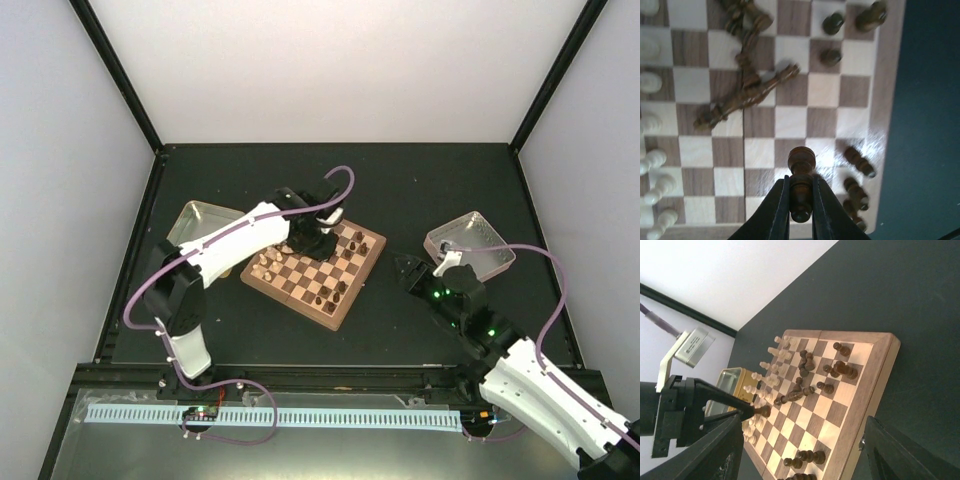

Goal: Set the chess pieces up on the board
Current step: Pick up the chess piece from the chessboard, then place the chess piece on the chessboard.

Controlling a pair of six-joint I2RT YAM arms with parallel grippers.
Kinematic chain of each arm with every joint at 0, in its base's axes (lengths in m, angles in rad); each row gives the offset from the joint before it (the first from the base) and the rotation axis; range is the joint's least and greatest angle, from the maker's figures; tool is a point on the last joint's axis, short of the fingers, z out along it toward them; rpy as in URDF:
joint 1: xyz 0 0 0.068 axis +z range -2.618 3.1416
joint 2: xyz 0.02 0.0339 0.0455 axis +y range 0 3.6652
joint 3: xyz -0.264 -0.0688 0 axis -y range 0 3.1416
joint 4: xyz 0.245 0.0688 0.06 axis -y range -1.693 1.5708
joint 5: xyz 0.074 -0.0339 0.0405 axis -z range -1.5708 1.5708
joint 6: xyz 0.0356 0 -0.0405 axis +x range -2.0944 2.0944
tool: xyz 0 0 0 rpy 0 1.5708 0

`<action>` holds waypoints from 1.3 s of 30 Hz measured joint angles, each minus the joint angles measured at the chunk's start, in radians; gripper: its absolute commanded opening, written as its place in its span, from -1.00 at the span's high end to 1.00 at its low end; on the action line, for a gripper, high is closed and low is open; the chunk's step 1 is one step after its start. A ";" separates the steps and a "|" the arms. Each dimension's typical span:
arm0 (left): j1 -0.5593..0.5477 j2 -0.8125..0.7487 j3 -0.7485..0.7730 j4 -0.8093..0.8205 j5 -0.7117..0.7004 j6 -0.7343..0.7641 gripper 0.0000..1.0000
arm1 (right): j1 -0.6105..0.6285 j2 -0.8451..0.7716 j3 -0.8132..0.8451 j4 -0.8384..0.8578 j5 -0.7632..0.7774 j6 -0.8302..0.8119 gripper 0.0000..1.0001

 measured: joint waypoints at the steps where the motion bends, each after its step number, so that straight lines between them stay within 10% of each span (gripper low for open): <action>1: -0.006 0.016 0.028 0.003 0.000 0.000 0.86 | 0.000 -0.017 -0.003 -0.009 0.013 0.003 -0.34; 18: -0.071 0.376 0.370 0.000 0.029 -0.003 0.76 | 0.000 -0.069 -0.010 -0.073 0.077 0.014 -0.35; 39: -0.071 0.462 0.460 -0.086 0.038 0.009 0.72 | 0.000 -0.061 -0.020 -0.079 0.077 0.014 -0.36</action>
